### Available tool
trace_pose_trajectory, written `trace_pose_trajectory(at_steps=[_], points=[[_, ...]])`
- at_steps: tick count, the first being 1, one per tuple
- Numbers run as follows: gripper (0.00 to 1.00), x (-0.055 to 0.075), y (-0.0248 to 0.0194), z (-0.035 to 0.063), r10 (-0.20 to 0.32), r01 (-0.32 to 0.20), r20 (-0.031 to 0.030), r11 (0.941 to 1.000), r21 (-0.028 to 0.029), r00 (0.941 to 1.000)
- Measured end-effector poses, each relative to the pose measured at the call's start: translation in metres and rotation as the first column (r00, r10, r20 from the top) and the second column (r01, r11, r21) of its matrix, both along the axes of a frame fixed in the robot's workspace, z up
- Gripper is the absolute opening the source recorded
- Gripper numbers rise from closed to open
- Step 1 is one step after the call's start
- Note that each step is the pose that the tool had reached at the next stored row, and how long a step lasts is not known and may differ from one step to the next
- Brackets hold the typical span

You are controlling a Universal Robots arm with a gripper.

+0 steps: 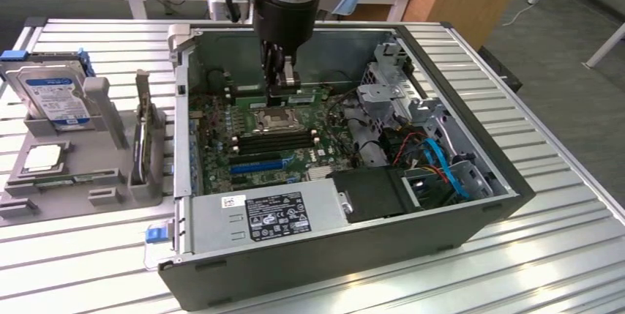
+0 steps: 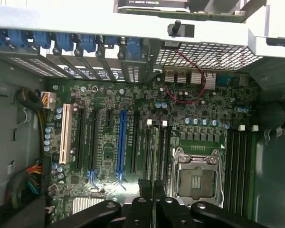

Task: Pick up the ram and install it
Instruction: 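Insert the ram into the slot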

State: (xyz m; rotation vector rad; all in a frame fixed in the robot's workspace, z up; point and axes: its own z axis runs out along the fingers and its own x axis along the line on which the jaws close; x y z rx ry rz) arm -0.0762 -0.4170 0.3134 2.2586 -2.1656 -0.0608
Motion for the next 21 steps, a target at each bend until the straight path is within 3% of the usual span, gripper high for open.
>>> trace_pose_trajectory(at_steps=[21], points=[[0.13,0.008,0.0000,-0.0383,-0.007,0.007,0.0000,1.0000,-0.0001,1.0000]])
